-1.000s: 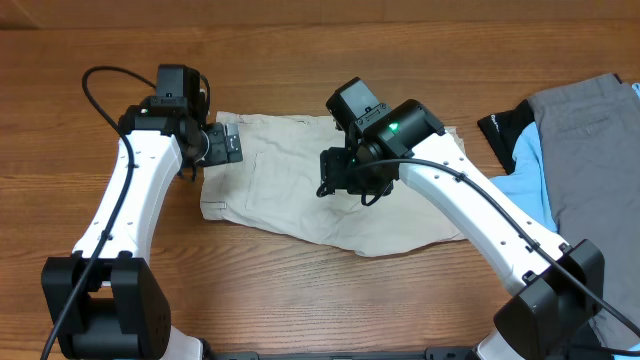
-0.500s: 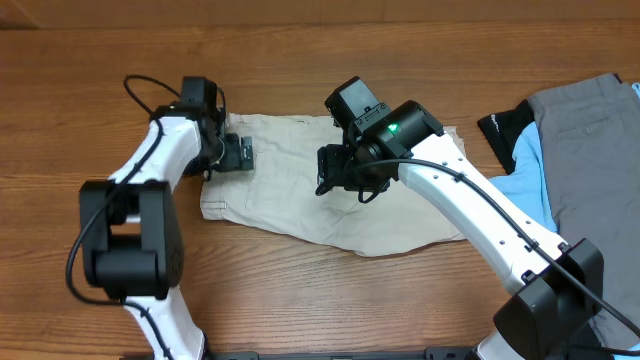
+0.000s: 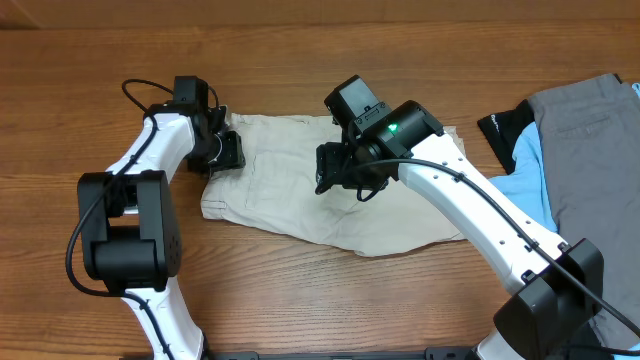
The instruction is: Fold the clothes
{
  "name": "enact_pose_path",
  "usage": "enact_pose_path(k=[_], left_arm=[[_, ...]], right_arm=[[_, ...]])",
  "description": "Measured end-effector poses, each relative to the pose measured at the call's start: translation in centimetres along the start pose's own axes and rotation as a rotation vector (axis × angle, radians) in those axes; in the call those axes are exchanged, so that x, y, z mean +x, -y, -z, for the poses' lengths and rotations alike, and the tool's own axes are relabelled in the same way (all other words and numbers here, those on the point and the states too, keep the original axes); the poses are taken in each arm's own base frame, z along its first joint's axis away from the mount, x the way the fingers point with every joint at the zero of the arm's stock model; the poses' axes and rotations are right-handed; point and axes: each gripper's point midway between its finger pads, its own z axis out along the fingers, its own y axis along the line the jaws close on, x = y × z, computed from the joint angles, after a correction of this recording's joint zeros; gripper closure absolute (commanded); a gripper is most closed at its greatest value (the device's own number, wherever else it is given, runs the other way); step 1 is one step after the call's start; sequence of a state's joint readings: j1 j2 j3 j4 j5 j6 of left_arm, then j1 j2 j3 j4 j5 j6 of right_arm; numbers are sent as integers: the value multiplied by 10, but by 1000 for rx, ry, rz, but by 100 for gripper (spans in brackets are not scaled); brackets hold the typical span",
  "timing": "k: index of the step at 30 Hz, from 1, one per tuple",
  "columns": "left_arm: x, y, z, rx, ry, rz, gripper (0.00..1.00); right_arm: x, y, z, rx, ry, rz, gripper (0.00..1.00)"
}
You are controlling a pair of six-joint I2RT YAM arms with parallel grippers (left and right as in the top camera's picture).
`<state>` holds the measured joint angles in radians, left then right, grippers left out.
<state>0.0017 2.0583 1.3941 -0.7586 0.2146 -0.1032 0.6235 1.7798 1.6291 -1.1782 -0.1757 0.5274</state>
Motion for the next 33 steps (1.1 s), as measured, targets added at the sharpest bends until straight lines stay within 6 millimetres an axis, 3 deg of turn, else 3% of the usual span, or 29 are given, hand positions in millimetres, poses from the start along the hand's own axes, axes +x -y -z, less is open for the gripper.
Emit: enact_pose_path(k=[2,5,7,8,10,13,16,18,23,33], left_arm=[[1,3,-1,16,-5,0,94],[2,7,-1,41,-14,-1,96],[2,7,0,46,-16,1,96],[3,7,1,45,-23,3,96],[3,8,2,43,-40,7,96],[8,8,5,37,-95,20,96],[12,10,15,31,-152,34,96],[7,14,30,29,-169,37,96],[-10,24,64,31,-147,29,96],[-15,41,107,40,-149,18,96]], right_arm=[[0,0,0,0,0,0,34],[-2,0,0,4,8,-9,37],[-3,2,0,12,17,-22,46],[-5,2,0,14,24,-37,56],[-10,0,-1,7,46,-57,96],[-15,0,-10,-6,71,-113,96],[-10,13,-34,13,68,-199,96],[-3,22,-58,12,62,-226,96],[15,36,-95,-7,29,-260,96],[30,32,-126,-134,12,-300,96]])
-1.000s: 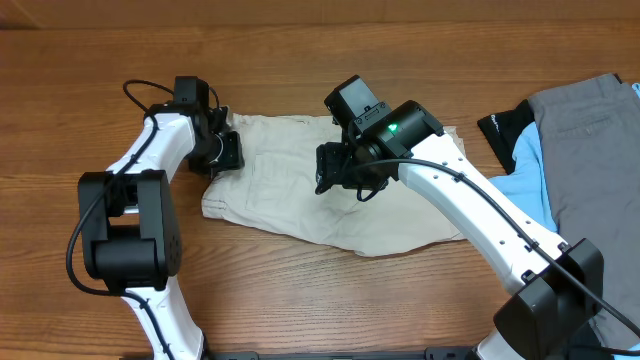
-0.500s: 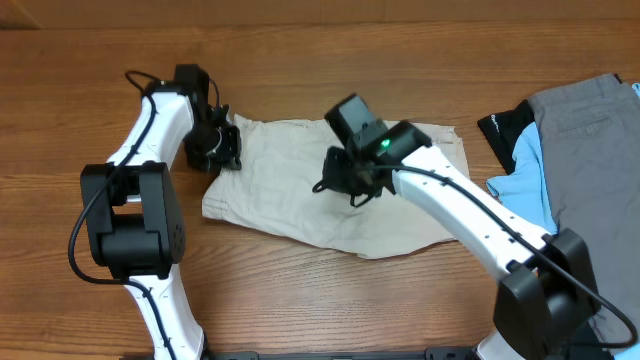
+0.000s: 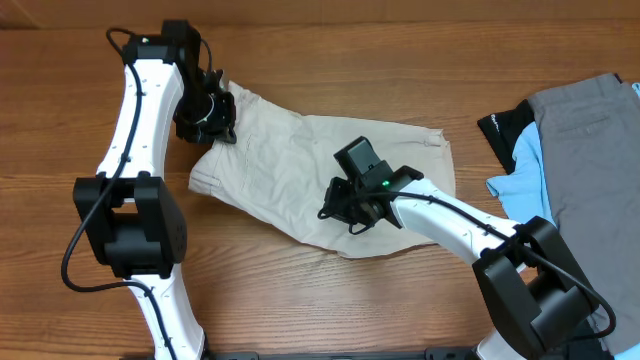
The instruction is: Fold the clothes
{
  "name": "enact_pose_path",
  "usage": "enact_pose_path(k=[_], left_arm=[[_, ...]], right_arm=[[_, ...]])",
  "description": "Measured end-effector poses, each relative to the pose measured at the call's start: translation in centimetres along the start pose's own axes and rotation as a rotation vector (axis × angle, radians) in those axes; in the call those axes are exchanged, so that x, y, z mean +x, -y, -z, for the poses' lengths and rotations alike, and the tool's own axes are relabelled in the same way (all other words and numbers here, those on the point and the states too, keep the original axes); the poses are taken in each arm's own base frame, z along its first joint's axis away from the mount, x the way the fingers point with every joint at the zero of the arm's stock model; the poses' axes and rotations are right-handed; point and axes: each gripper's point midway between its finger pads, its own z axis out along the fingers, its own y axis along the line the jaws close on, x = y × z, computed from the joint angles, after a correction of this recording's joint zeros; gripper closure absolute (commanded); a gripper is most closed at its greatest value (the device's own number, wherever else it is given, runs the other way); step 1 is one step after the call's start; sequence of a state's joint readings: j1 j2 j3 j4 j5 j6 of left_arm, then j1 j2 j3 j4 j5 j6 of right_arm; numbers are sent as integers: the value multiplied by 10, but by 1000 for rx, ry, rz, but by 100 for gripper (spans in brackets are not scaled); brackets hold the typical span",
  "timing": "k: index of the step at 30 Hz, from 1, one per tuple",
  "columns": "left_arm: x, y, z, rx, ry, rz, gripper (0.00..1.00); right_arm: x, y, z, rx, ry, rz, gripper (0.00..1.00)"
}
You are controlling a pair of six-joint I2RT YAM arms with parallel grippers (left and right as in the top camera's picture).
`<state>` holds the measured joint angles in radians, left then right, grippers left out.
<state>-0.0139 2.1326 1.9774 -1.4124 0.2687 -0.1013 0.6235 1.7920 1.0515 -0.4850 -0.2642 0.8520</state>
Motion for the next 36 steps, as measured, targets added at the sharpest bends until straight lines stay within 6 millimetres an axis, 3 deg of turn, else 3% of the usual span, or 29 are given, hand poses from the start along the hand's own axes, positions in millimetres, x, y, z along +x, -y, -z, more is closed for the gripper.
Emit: enact_pose_path(k=[5,12,17,28,32,35,36], left_arm=[[-2,13,14,4,18,-26,96],[3,28,10,-27,7,-59,96],[4,27,9,-60,9,-43,96],[3,28,15,-70,24,-14,96],[12,25,23,-122,18,-18,96],[14,24,27,-149,24,-26,96],[14,24,27,-155,24,-27,96]], right_arm=[[4,-4,-2,-22,-15,-3,96],[10,-15,-4,-52,-23,24,96],[12,-18,-6,-61,-25,17,96],[44,-27,-46,-55,-88,87,96],[42,-12,-30,8,-122,124,96],[15,-16,-5,-21,-61,112,96],[-2,-22,9,-53,-17,103,96]])
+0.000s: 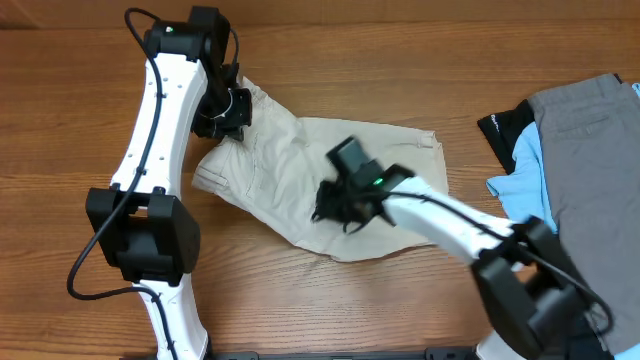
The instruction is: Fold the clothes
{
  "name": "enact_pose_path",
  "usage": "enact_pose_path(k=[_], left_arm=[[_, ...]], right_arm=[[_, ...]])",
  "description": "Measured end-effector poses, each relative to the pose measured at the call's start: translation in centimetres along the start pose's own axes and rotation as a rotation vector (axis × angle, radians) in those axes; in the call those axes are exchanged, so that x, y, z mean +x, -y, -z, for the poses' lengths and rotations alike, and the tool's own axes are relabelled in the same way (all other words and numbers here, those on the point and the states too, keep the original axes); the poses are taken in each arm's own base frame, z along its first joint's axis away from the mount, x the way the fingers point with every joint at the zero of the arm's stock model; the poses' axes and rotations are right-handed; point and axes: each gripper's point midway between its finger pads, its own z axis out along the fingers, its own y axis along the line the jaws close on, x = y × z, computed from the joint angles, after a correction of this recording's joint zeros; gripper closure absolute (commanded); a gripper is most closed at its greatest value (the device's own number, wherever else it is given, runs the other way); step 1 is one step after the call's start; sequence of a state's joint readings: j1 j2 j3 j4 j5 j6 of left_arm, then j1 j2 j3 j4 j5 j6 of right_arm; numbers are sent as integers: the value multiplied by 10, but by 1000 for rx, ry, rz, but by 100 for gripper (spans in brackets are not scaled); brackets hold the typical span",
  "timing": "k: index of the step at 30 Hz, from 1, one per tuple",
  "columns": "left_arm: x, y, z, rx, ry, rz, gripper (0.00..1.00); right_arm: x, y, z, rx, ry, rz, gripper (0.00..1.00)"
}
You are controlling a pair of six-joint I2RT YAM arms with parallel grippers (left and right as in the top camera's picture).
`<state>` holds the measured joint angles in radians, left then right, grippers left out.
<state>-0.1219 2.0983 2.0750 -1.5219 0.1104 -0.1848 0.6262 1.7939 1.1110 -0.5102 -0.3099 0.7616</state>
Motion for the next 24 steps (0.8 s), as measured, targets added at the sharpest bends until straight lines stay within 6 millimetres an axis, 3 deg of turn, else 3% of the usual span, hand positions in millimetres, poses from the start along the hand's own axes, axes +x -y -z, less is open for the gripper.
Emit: enact_pose_path(k=[3,5,9,17,20,24], left_arm=[[1,-2,0,-11,-1,0,96],[1,-2,0,-15,-3,-1,96],[1,-3,0,-19,-2,2,96],[2,3,0,-6,-3,-2,96],[1,12,0,-5,7,-15,96],[5,34,0,-14,17,-68,96]], right_arm=[[-28,-4,18,-40,74,-15,96],[-31,-3,18,-44,82,-15,96],[-34,-5,-1,-55,78,-6,96],[-24,-10,-57,-93,31,16,96],[-21,-20,-62,-136,19,37,96],[-14,-17,-59,-126,-21,59,96]])
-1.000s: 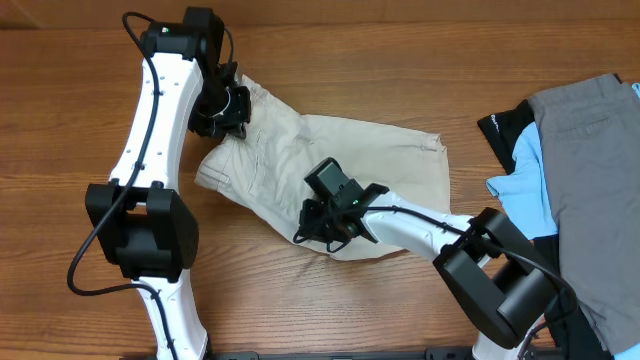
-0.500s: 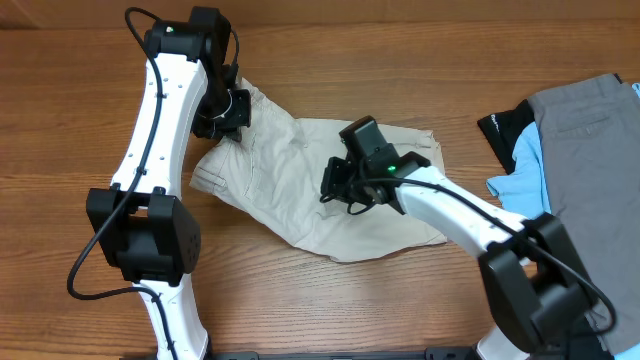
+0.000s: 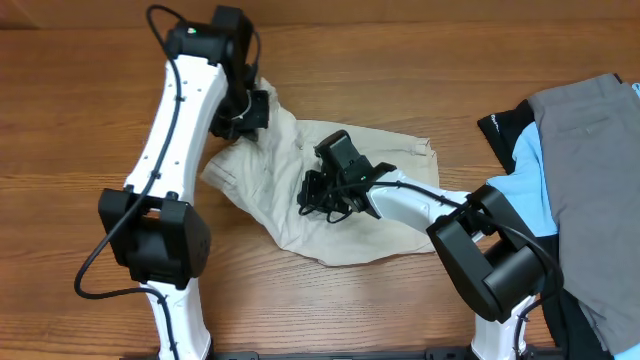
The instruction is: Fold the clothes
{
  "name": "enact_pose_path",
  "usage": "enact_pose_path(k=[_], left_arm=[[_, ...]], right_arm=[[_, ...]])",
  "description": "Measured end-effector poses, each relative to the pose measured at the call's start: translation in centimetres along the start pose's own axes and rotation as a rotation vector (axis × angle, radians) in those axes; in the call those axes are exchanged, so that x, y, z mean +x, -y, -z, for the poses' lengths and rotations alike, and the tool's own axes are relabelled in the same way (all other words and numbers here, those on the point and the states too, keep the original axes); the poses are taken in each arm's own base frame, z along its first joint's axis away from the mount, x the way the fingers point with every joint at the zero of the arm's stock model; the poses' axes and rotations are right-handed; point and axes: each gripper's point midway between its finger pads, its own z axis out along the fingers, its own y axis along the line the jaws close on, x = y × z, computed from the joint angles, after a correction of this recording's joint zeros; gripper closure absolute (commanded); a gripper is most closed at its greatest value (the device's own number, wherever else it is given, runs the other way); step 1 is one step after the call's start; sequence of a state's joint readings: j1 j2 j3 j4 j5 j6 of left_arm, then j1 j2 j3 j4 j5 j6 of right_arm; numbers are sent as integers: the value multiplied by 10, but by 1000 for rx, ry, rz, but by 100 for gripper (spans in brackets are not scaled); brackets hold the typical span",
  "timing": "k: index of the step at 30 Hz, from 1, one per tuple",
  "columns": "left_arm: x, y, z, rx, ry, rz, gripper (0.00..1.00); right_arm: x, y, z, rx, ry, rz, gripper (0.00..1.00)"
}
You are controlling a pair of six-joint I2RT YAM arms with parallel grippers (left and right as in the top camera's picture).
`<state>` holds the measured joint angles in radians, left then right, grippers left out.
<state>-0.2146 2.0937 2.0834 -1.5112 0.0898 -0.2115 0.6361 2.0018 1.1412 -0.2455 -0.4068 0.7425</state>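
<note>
The beige shorts [image 3: 375, 215] lie crumpled in the middle of the wooden table [image 3: 80, 130]. Their upper left corner is bunched and raised under my left gripper [image 3: 252, 112], which is shut on that corner. My right gripper [image 3: 318, 196] is low over the middle of the shorts, its black fingers down in the cloth. The wrist hides the fingers, so I cannot make out whether they pinch the fabric. The right half of the shorts lies flat, and its hem reaches toward the clothes pile.
At the right edge lies a pile of clothes: grey trousers [image 3: 590, 170], a light blue garment [image 3: 525, 165] and a black garment [image 3: 500, 125]. Bare wood runs along the back, the left side and the front of the table.
My left gripper has carried the shorts' corner to the right and a little toward the back. My right gripper has shifted left across the cloth. The left side of the shorts is more bunched.
At first the shorts lay flat, with my left gripper at their left edge and my right gripper over the middle. Then the left corner was drawn up and back while the right gripper sat lower on the cloth. That corner has since moved rightward, skewing the shorts.
</note>
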Motion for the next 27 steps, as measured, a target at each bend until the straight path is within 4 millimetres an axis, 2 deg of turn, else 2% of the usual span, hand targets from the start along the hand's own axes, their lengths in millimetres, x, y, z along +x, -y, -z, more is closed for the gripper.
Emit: enact_pose_path(k=[4,9,12,20,23,27], left_arm=[[1,8,0,-13,7,-22,96],[1,7,0,-18,9,-12,96],[2,7,0,-19,6,-9,96],[4,7,9,-17,24,-7,96],[6,8,22,-10,54,-10,96],[12,9,43,1,97,-14,96]], right_arm=[[2,8,14,14,-36,26,96],[-32,12,47,-12,47,19,96],[-49,14,57,-25,93,18,96],[-70,-4,58,-73,189,69,96],[-78,-8,54,-96,223,79,96],[-92,-8,35,-128,267,91,96]])
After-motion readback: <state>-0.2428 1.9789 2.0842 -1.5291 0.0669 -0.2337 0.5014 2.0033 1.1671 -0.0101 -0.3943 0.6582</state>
